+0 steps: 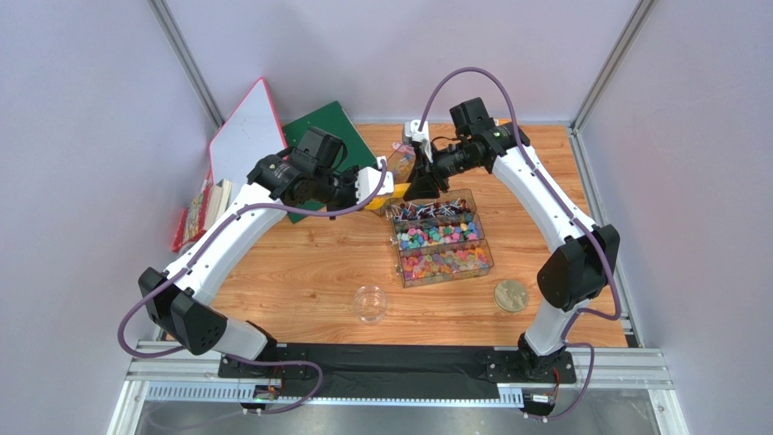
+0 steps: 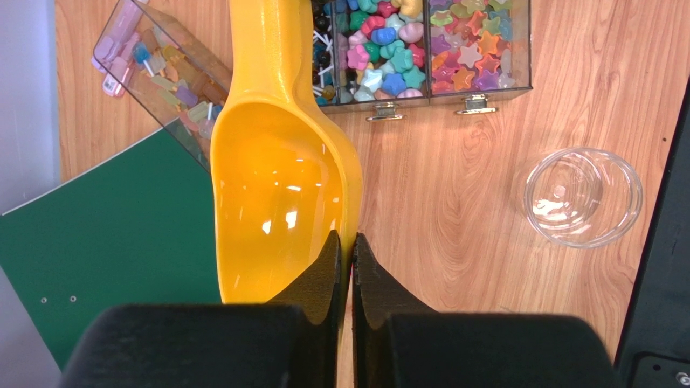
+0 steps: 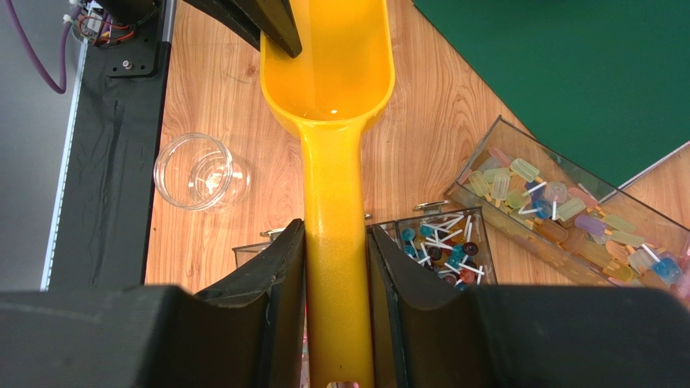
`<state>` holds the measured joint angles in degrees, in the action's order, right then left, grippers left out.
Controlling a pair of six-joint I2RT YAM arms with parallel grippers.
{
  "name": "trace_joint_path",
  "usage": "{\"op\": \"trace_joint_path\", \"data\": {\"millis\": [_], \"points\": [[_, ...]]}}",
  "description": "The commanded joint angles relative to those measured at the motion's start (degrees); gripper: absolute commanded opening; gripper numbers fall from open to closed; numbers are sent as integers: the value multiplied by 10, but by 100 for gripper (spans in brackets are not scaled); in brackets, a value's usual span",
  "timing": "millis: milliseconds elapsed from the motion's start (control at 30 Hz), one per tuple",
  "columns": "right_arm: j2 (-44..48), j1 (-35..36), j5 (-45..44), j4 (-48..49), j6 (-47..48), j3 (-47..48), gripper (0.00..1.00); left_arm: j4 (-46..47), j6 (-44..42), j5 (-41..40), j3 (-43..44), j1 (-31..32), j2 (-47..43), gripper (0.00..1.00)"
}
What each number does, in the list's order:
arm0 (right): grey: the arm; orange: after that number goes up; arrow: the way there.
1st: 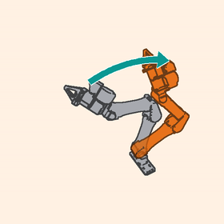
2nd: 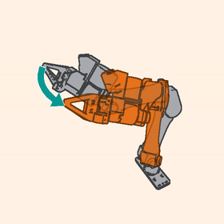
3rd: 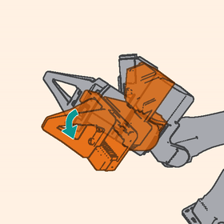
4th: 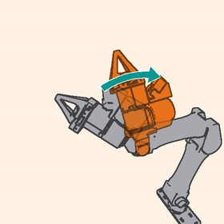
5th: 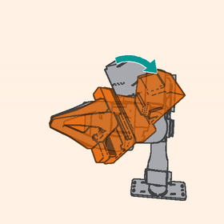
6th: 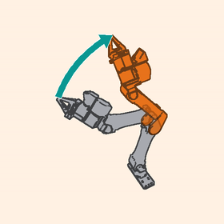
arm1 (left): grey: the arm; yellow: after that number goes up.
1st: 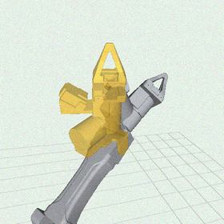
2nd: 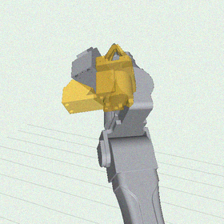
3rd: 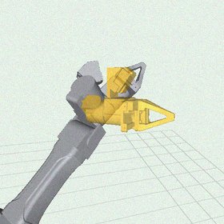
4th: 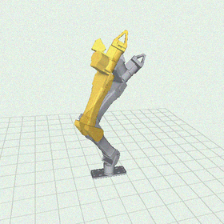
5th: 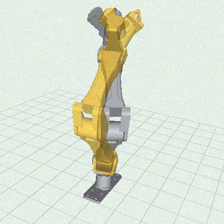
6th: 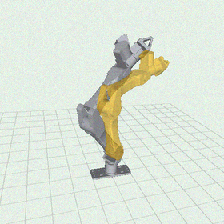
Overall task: Pack the candies
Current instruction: Pick up the spatula from the center of the board, then scoop the fake candies from the storage box.
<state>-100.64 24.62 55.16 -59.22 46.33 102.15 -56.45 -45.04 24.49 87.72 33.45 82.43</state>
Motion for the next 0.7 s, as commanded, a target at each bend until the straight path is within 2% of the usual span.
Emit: {"op": "trace_joint_path", "data": {"millis": [0, 100, 233, 267, 300, 433, 467, 500, 533, 600, 667], "points": [[-1, 12, 6, 24, -27, 0, 0, 63, 41, -11, 29, 7, 3, 23], [8, 1, -10, 31, -40, -8, 0, 89, 57, -64, 26, 8, -5, 41], [24, -51, -29, 38, -62, -21, 0, 117, 69, -125, 37, 8, -22, 59], [26, -63, -36, 38, -57, -25, 0, 119, 69, -132, 41, 7, -24, 72], [35, -70, -44, 32, -51, -27, 0, 124, 78, -148, 46, 7, -26, 75], [56, -120, -113, -40, 62, -42, 0, 127, 100, -171, 56, 7, -43, 82], [62, -127, -125, -78, 90, -45, 0, 128, 103, -173, 49, 7, -47, 87], [73, -135, -137, -98, 152, -49, 0, 128, 106, -173, 39, 7, -53, 98], [80, -148, -158, -115, 177, -54, 0, 127, 113, -170, 9, 7, -66, 98], [99, -156, -184, -178, 266, -63, 0, 124, 114, -154, -44, 7, -79, 92], [114, -159, -222, -227, 313, -75, 0, 123, 124, -139, -76, 7, -84, 85]]}}
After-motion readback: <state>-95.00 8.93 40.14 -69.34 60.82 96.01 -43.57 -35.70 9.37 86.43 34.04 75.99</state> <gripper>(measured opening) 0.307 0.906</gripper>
